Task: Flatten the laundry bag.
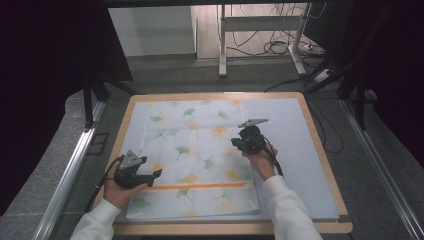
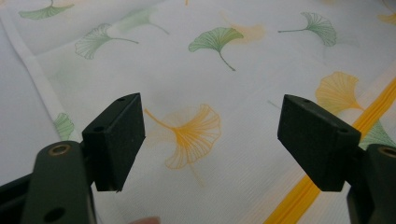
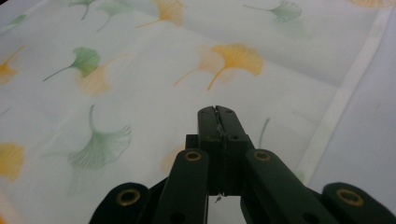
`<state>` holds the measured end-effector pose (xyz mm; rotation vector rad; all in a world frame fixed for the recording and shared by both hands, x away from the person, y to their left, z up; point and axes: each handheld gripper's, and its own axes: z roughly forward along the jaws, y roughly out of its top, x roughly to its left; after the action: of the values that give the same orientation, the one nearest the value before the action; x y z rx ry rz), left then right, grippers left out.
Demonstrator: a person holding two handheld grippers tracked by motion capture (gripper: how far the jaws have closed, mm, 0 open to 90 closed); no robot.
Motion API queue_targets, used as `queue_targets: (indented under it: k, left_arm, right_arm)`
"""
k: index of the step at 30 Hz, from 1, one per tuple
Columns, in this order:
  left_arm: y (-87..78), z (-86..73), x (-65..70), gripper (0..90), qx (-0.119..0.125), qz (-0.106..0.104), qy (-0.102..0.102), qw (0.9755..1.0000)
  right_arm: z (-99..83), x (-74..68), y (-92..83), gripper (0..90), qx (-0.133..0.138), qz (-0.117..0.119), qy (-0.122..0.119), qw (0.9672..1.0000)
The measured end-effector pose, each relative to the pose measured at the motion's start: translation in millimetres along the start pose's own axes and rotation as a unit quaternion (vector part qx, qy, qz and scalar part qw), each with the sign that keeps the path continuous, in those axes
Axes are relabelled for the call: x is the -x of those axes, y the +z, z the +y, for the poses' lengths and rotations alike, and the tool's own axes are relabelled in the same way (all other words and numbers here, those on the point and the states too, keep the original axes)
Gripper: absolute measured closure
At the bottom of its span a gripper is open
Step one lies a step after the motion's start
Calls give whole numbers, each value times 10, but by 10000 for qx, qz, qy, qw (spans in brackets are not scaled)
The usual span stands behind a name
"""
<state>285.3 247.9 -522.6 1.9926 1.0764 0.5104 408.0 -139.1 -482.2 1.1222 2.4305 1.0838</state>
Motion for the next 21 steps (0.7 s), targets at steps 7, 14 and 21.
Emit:
queue_targets:
  k: [7,14,21]
  left_arm:
    - [13,5,-6,219,88,65,-48,9999]
    - [4,38,32,221,111,-133,-54,9998]
    - [-10,67,113,235,53,-283,77,9996]
  right_arm:
    - [-243,-164,-224,894,30,201,-204,9996]
    - [-623,-302,-551,894,176,455,-226,9986]
    - [-965,-413,-747,894,87,622,-172,9979]
